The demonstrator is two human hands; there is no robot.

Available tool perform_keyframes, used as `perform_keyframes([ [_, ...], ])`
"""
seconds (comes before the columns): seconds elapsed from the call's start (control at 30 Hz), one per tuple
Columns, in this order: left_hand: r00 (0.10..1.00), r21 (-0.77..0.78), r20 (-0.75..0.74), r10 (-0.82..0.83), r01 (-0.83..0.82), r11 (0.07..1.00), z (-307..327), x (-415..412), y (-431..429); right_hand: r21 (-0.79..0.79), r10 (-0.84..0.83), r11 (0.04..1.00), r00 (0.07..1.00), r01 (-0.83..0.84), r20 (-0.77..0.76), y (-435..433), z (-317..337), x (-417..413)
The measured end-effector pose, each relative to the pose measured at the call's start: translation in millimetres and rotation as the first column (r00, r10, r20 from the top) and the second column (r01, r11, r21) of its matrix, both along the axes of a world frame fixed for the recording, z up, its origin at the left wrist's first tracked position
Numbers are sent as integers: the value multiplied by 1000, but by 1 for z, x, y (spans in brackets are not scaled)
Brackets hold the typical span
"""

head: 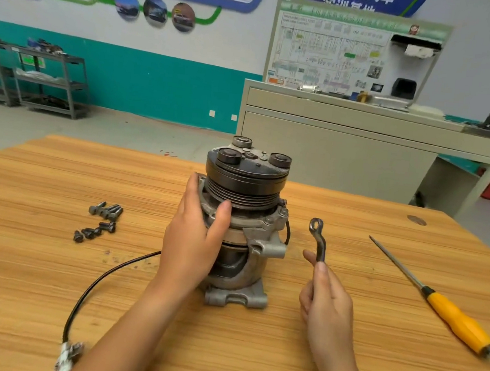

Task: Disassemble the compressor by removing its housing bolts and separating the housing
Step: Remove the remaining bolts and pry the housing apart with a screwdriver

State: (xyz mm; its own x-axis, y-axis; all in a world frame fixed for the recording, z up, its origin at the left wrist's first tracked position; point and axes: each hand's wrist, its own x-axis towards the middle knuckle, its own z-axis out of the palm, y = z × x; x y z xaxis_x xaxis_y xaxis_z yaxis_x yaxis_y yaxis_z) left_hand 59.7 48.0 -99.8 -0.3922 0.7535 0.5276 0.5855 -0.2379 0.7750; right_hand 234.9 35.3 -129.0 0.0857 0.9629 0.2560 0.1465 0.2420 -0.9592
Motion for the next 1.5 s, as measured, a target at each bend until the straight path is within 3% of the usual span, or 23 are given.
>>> perform_keyframes([
  [0.1,999,1,-44,-8,8,1000,-1,-6,3,97,15,995,976,-36,216,-1,12,12],
  [0.23,998,-11,-22,-50,50,999,1,-19,9,183,-10,981,932,-61,363,0,35,29],
  [0.4,991,20,92,-96,95,995,1,-25,12,224,-66,969,762,-105,644,-1,56,33],
  [0.5,972,-21,141,-189,194,981,0,-34,12,225,-124,968,567,-112,815,-4,69,27],
  [0.6,942,-77,208,-263,283,956,0,-40,11,285,-249,953,275,-100,929,0,81,24],
  [0.77,919,-80,265,-291,321,944,-3,-39,5,282,-296,953,-146,-113,944,-3,102,5],
  [0.83,920,-84,260,-293,324,942,-4,-38,6,239,-259,965,-260,-107,930,-11,107,-5],
  [1.2,943,-82,253,-216,243,967,-7,-31,15,75,-112,991,-391,-109,913,-21,126,-35],
  [1.37,954,-76,240,-178,202,977,-13,-32,20,118,-128,992,-342,-50,931,-24,111,-38],
  [1.5,955,-78,246,-168,192,978,-14,-32,21,146,-194,979,-417,-145,888,-18,117,-23],
])
